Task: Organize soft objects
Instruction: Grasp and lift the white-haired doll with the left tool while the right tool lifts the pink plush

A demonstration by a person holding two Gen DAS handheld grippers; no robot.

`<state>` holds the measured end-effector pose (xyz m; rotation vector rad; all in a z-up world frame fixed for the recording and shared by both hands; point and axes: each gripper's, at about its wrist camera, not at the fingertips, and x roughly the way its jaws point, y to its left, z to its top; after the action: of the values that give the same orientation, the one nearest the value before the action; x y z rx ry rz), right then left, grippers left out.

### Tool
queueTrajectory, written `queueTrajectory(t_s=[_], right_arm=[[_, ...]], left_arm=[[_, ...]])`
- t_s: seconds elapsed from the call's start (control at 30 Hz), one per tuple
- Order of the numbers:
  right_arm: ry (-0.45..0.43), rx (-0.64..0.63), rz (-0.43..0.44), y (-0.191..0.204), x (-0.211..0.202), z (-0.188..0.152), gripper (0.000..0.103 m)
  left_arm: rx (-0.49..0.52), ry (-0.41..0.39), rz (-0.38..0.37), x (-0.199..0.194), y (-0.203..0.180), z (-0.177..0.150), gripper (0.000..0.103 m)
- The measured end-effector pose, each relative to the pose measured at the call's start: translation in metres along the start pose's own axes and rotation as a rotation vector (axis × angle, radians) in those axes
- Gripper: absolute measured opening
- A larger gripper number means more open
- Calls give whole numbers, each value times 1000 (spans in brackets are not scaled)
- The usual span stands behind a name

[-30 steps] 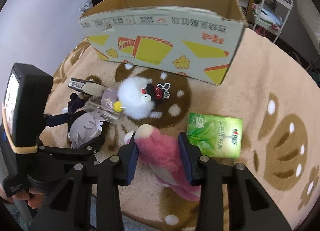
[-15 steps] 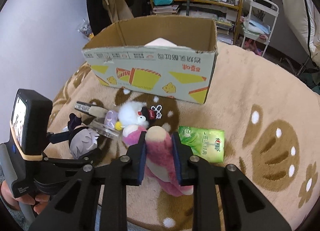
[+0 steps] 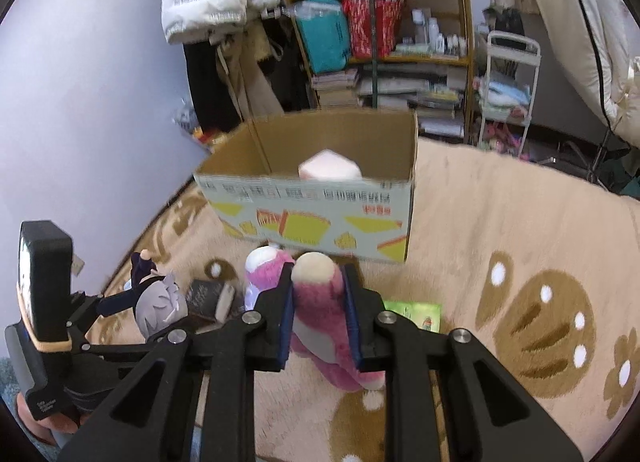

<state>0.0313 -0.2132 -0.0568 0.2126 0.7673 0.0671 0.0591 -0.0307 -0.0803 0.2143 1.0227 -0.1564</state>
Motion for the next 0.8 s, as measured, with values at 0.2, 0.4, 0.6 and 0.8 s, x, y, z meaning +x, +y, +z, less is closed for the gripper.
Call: queueTrajectory(t_s=[0.2,0.4,0.6,0.8], right_arm=[[-111,-18,8,4,-22,9,23],[-178,19,18,-4,-34,19,23],[-250,84,53,-17,-46,41,23],[-299,90,68,-21,-52,62,23]], left_arm=[[-27,-120,5,-23,8,4,78],[-53,-237,5,-45,15,9,78],[-49,-354,16,-60,17,18,78],[-20,-387,28,-61,10,31,78]])
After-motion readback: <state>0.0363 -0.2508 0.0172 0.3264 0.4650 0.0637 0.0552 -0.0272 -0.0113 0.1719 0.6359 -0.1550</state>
